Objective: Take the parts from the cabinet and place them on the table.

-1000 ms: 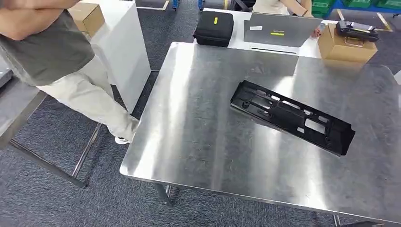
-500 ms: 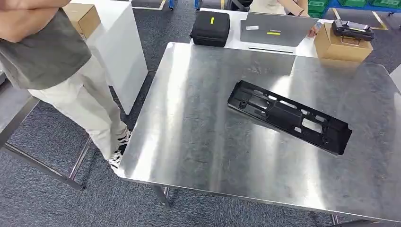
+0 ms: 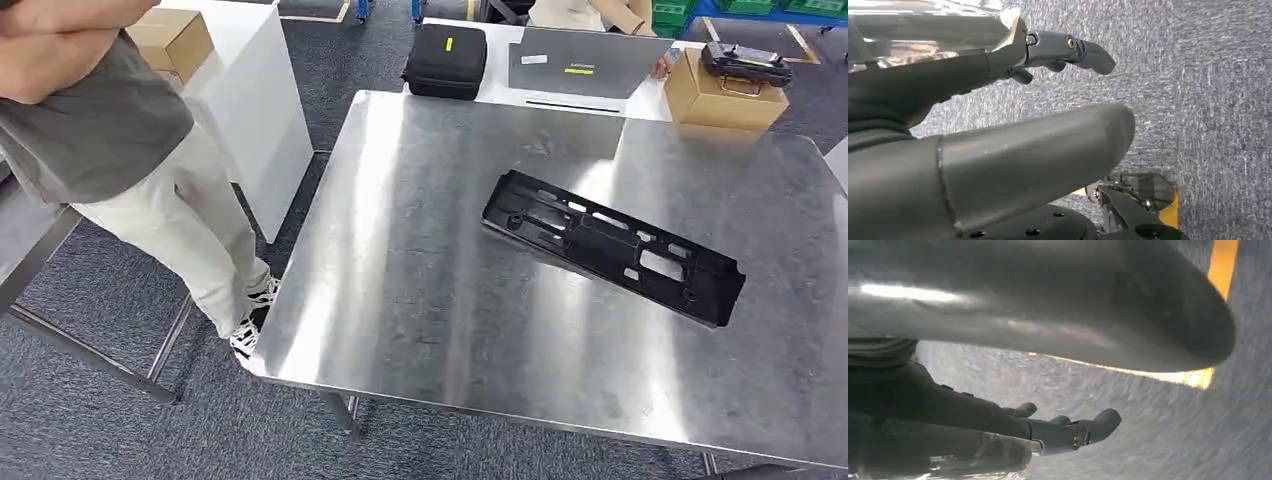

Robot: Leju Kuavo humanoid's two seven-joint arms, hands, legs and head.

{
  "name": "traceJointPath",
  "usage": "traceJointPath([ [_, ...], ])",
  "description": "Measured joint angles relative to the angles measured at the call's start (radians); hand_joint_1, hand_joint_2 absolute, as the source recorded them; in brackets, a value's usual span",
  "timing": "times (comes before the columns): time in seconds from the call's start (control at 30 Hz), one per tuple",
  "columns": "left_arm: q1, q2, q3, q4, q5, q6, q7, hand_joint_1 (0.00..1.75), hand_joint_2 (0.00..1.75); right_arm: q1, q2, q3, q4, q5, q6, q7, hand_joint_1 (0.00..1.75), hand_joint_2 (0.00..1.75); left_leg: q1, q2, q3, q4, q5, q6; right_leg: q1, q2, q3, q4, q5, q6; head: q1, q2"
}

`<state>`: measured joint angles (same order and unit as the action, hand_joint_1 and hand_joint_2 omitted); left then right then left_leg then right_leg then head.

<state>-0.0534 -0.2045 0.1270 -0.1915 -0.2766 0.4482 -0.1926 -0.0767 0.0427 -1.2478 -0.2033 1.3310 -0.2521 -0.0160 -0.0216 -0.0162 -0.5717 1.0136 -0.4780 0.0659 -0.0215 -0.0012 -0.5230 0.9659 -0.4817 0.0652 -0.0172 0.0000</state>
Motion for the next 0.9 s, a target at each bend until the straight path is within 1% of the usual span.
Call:
traceJointPath([
  [0.03, 0.001, -0.001, 0.000, 0.000, 0.002, -0.003, 0.003, 0.00, 0.00, -0.001, 0.003, 0.007, 0.001, 0.005, 0.010, 0.009, 0.00, 0.00, -0.003, 0.000, 0.001, 0.000, 0.002, 0.003, -0.002, 0.000, 0.003, -0.001, 0.002, 0.003, 0.000, 0.000],
  [0.07, 0.002, -0.003, 0.001, 0.000, 0.003, -0.009, 0.006, 0.00, 0.00, 0.000, 0.005, 0.013, 0.001, 0.009, 0.019, 0.017, 0.00, 0.00, -0.003, 0.000, 0.001, -0.005, 0.012, 0.012, -0.002, 0.000, 0.009, -0.002, 0.008, 0.011, -0.001, 0.000],
  [0.1, 0.002, -0.007, 0.002, 0.000, 0.003, -0.012, 0.009, 0.00, 0.00, 0.000, 0.004, 0.019, 0.001, 0.013, 0.028, 0.019, 0.00, 0.00, 0.010, 0.003, 0.014, -0.022, 0.024, 0.019, 0.001, 0.000, 0.006, 0.009, -0.005, 0.011, 0.001, 0.000],
  [0.13, 0.003, -0.010, 0.004, 0.000, 0.003, -0.014, 0.010, 0.00, 0.00, 0.001, 0.005, 0.024, 0.002, 0.014, 0.041, 0.021, 0.00, 0.00, 0.007, 0.007, 0.012, -0.029, 0.030, 0.022, -0.001, 0.000, -0.009, 0.039, -0.032, 0.003, 0.000, 0.000],
  [0.17, 0.002, -0.012, 0.005, 0.000, 0.002, -0.018, 0.011, 0.00, 0.00, 0.002, 0.005, 0.028, 0.002, 0.015, 0.054, 0.024, 0.00, 0.00, 0.008, 0.010, 0.008, -0.029, 0.034, 0.028, 0.000, 0.001, -0.041, 0.114, -0.075, -0.008, 0.006, 0.000],
  [0.2, 0.003, -0.016, 0.006, 0.000, 0.001, -0.018, 0.012, 0.00, 0.00, 0.002, 0.005, 0.031, 0.002, 0.018, 0.064, 0.029, 0.00, 0.00, 0.007, 0.012, 0.004, -0.029, 0.035, 0.028, -0.001, 0.001, -0.080, 0.200, -0.114, -0.013, 0.008, 0.000],
  [0.23, 0.003, -0.018, 0.006, 0.000, 0.000, -0.018, 0.013, 0.00, 0.00, 0.004, 0.005, 0.035, 0.002, 0.023, 0.071, 0.032, 0.00, 0.00, 0.005, 0.014, 0.000, -0.029, 0.037, 0.028, -0.001, 0.001, -0.112, 0.275, -0.142, -0.014, 0.007, 0.000],
  [0.27, 0.003, -0.018, 0.007, 0.000, 0.000, -0.018, 0.013, 0.00, 0.00, 0.005, 0.005, 0.040, 0.002, 0.029, 0.078, 0.034, 0.00, 0.00, 0.005, 0.014, -0.004, -0.028, 0.040, 0.026, 0.002, 0.001, -0.130, 0.320, -0.153, -0.009, 0.008, 0.000],
  [0.3, 0.003, -0.018, 0.008, 0.001, 0.000, -0.018, 0.012, 0.00, 0.00, 0.008, 0.005, 0.045, 0.002, 0.031, 0.079, 0.034, 0.00, 0.00, 0.005, 0.014, -0.007, -0.028, 0.043, 0.024, 0.001, 0.001, -0.123, 0.315, -0.146, -0.001, 0.006, 0.000],
  [0.33, 0.003, -0.018, 0.008, 0.001, 0.000, -0.018, 0.011, 0.00, 0.00, 0.010, 0.005, 0.048, 0.002, 0.031, 0.079, 0.036, 0.00, 0.00, 0.005, 0.013, -0.011, -0.026, 0.046, 0.021, 0.001, 0.001, -0.089, 0.261, -0.123, 0.010, 0.008, 0.000],
  [0.37, 0.003, -0.018, 0.009, 0.001, 0.000, -0.020, 0.009, 0.00, 0.00, 0.010, 0.005, 0.051, 0.002, 0.032, 0.079, 0.037, 0.00, 0.00, 0.006, 0.013, -0.014, -0.025, 0.049, 0.018, 0.000, 0.001, -0.044, 0.180, -0.094, 0.020, 0.008, 0.000],
  [0.4, 0.003, -0.018, 0.009, 0.001, -0.001, -0.025, 0.005, 0.00, 0.00, 0.008, 0.005, 0.053, 0.001, 0.033, 0.078, 0.036, 0.00, 0.00, 0.006, 0.012, -0.019, -0.020, 0.052, 0.012, -0.003, 0.000, 0.026, 0.057, -0.056, 0.028, 0.009, 0.000],
  [0.43, 0.002, -0.017, 0.009, 0.000, -0.002, -0.030, -0.001, 0.00, 0.00, 0.006, 0.006, 0.054, 0.001, 0.033, 0.077, 0.036, 0.00, 0.00, 0.006, 0.013, -0.023, -0.013, 0.055, 0.007, -0.007, -0.001, 0.056, -0.004, -0.049, 0.020, 0.008, 0.000],
  [0.47, 0.002, -0.016, 0.009, 0.000, -0.003, -0.031, -0.004, 0.00, 0.00, 0.006, 0.010, 0.056, 0.002, 0.033, 0.076, 0.036, 0.00, 0.00, 0.000, 0.012, -0.025, -0.010, 0.054, 0.001, 0.002, 0.004, 0.040, -0.001, -0.034, 0.011, 0.010, 0.000],
  [0.5, 0.001, -0.015, 0.009, 0.000, -0.002, -0.037, -0.008, 0.00, 0.00, 0.006, 0.011, 0.058, 0.002, 0.034, 0.073, 0.034, 0.00, 0.00, 0.002, 0.012, -0.026, -0.009, 0.055, -0.005, 0.003, 0.004, 0.037, 0.004, -0.031, -0.006, 0.006, 0.000],
  [0.53, 0.000, -0.015, 0.009, 0.000, -0.001, -0.039, -0.012, 0.00, 0.00, 0.007, 0.013, 0.060, 0.002, 0.035, 0.073, 0.032, 0.00, 0.00, 0.004, 0.012, -0.027, -0.010, 0.059, -0.011, 0.007, 0.003, 0.034, 0.005, -0.028, -0.014, 0.004, 0.000],
  [0.57, 0.001, -0.014, 0.009, 0.001, 0.002, -0.039, -0.017, 0.00, 0.00, 0.008, 0.013, 0.062, 0.002, 0.035, 0.073, 0.029, 0.00, 0.00, 0.007, 0.011, -0.027, -0.013, 0.066, -0.020, 0.010, 0.003, 0.032, 0.005, -0.023, -0.024, 0.003, 0.000],
  [0.6, 0.003, -0.010, 0.011, 0.001, 0.005, -0.039, -0.022, 0.00, 0.00, 0.009, 0.019, 0.064, 0.002, 0.038, 0.073, 0.028, 0.00, 0.00, 0.009, 0.011, -0.036, -0.009, 0.067, -0.027, -0.007, 0.001, 0.027, 0.001, -0.010, -0.038, 0.006, 0.000],
  [0.63, 0.003, -0.009, 0.014, 0.001, 0.007, -0.038, -0.026, 0.00, 0.00, 0.006, 0.019, 0.068, 0.002, 0.042, 0.073, 0.027, 0.00, 0.00, 0.013, 0.011, -0.047, 0.012, 0.033, -0.034, -0.007, -0.003, 0.017, 0.001, -0.002, -0.045, 0.003, 0.000],
  [0.67, 0.004, -0.008, 0.017, 0.001, 0.013, -0.038, -0.030, 0.00, 0.00, 0.005, 0.018, 0.070, 0.002, 0.045, 0.073, 0.027, 0.00, 0.00, 0.016, 0.013, -0.065, 0.058, -0.023, -0.041, -0.007, -0.004, 0.007, 0.001, 0.006, -0.057, -0.002, 0.000],
  [0.7, 0.003, -0.007, 0.018, 0.001, 0.015, -0.037, -0.034, 0.00, 0.00, 0.006, 0.018, 0.072, 0.002, 0.048, 0.074, 0.027, 0.00, 0.00, 0.019, 0.012, -0.089, 0.130, -0.079, -0.048, -0.007, -0.004, -0.003, 0.001, 0.014, -0.057, -0.007, 0.000],
  [0.73, 0.002, -0.005, 0.019, 0.001, 0.015, -0.037, -0.035, 0.00, 0.00, 0.006, 0.019, 0.073, 0.002, 0.048, 0.074, 0.028, 0.00, 0.00, 0.023, 0.013, -0.115, 0.217, -0.131, -0.055, -0.006, -0.005, -0.015, 0.003, 0.023, -0.056, -0.006, 0.000],
  [0.77, 0.002, -0.003, 0.019, 0.001, 0.015, -0.037, -0.036, 0.00, 0.00, 0.006, 0.019, 0.075, 0.002, 0.049, 0.074, 0.029, 0.00, 0.00, 0.026, 0.013, -0.129, 0.277, -0.162, -0.060, -0.006, -0.007, -0.022, 0.003, 0.032, -0.054, -0.006, 0.000],
  [0.8, 0.003, -0.002, 0.019, 0.001, 0.015, -0.037, -0.036, 0.00, 0.00, 0.006, 0.019, 0.076, 0.002, 0.050, 0.074, 0.029, 0.00, 0.00, 0.030, 0.013, -0.119, 0.291, -0.167, -0.062, -0.006, -0.008, -0.034, 0.005, 0.042, -0.052, -0.007, 0.000],
  [0.83, 0.003, -0.002, 0.019, 0.001, 0.015, -0.037, -0.036, 0.00, 0.00, 0.007, 0.019, 0.077, 0.002, 0.050, 0.074, 0.030, 0.00, 0.00, 0.033, 0.013, -0.086, 0.259, -0.150, -0.063, -0.006, -0.008, -0.045, 0.008, 0.048, -0.049, -0.008, 0.000],
  [0.87, 0.003, 0.000, 0.019, 0.001, 0.015, -0.037, -0.036, 0.00, 0.00, 0.007, 0.019, 0.077, 0.002, 0.050, 0.074, 0.030, 0.00, 0.00, 0.035, 0.014, -0.031, 0.188, -0.119, -0.062, -0.008, -0.008, -0.055, 0.012, 0.053, -0.043, -0.008, 0.000],
  [0.9, 0.001, 0.000, 0.019, 0.001, 0.015, -0.037, -0.037, 0.00, 0.00, 0.007, 0.020, 0.078, 0.002, 0.050, 0.074, 0.030, 0.00, 0.00, 0.036, 0.014, 0.042, 0.084, -0.085, -0.060, -0.009, -0.008, -0.064, 0.015, 0.059, -0.040, -0.008, 0.000],
])
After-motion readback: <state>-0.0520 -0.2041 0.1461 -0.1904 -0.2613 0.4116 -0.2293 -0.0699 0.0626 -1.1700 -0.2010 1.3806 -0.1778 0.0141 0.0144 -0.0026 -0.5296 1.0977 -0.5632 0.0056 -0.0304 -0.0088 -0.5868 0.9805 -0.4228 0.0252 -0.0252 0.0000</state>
